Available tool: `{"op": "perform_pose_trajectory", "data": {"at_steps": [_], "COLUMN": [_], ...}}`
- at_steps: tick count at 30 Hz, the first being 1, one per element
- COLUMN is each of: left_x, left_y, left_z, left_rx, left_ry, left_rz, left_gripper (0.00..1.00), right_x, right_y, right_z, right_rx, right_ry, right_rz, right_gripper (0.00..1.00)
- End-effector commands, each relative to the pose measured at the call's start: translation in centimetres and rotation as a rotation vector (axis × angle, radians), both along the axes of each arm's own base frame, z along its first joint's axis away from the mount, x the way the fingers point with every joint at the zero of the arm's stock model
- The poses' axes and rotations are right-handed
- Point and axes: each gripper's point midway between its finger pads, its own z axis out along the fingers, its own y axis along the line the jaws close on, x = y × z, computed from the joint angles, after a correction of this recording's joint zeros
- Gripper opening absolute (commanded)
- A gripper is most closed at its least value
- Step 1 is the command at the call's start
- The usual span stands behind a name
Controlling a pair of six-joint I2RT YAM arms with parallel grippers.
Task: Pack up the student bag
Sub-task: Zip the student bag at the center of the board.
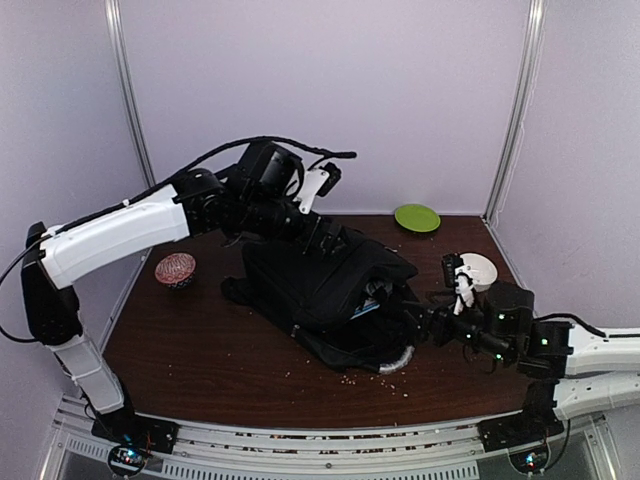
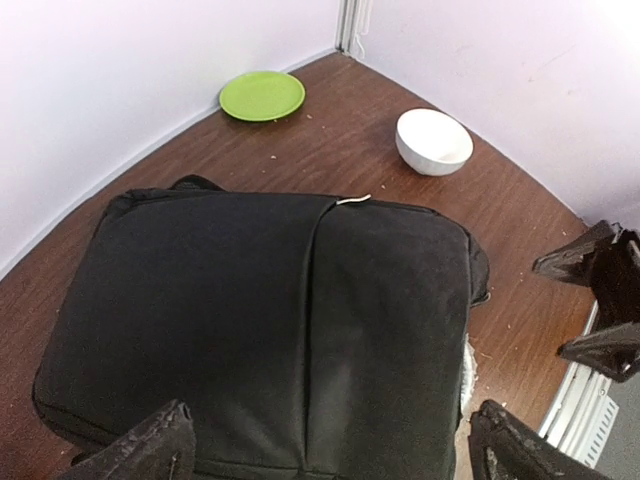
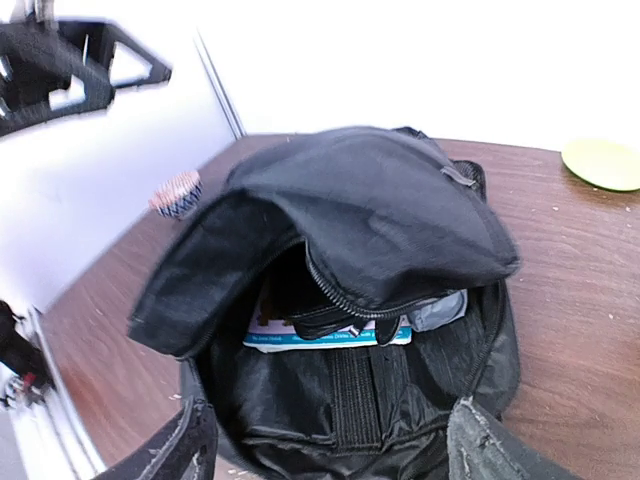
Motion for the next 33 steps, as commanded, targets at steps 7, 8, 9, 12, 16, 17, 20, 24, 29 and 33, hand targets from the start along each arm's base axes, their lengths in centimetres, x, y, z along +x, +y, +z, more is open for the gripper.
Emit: {"op": "perform_pose_trajectory", "data": {"at_steps": [7,8,9,12,16,17,20,24,29,33], "left_x": [8.3,9.2,10.3,12.9,15.1,15.4,15.8,15.6,15.3,14.8], "left_y": [9.3,9.8,10.2,11.1,10.9,10.7,10.2,10.7,11.6,12.3], "left_z": [-4.4,-5.1,-5.7,-7.6,-10.3,-11.1,-13.7,-16.2,-17.7,-18.1], "left_rx": [-0.16,-0.156,-0.155,-0.167,-0.185,-0.184,-0.181,-0.165,-0.142,-0.148], "left_ry": [0.084,0.085,0.082,0.113,0.147,0.16,0.205,0.233,0.245,0.252], "left_rz": [0.332,0.355,0.375,0.437,0.47,0.474,0.485,0.516,0.553,0.577], "left_gripper": [0.97,0.97,0.97,0.94,0.88,0.86,0.8,0.69,0.35,0.05], "right_x": [0.7,1.3,1.8,3.7,6.4,7.0,8.4,9.2,10.2,11.4], "right_y": [-1.9,-1.5,-1.2,-1.1,-1.3,-1.0,-0.1,1.2,1.7,1.7], "right_z": [3.9,4.0,4.0,4.4,3.8,3.4,0.4,-3.2,-6.1,-6.5], "right_rx": [0.478,0.503,0.521,0.591,0.612,0.597,0.52,0.469,0.272,0.182], "right_ry": [0.289,0.316,0.339,0.369,0.403,0.415,0.502,0.615,0.669,0.655], "right_rz": [-0.171,-0.193,-0.218,-0.286,-0.349,-0.349,-0.352,-0.291,-0.272,-0.254], "right_gripper": [0.77,0.77,0.77,0.78,0.77,0.77,0.76,0.7,0.48,0.19]}}
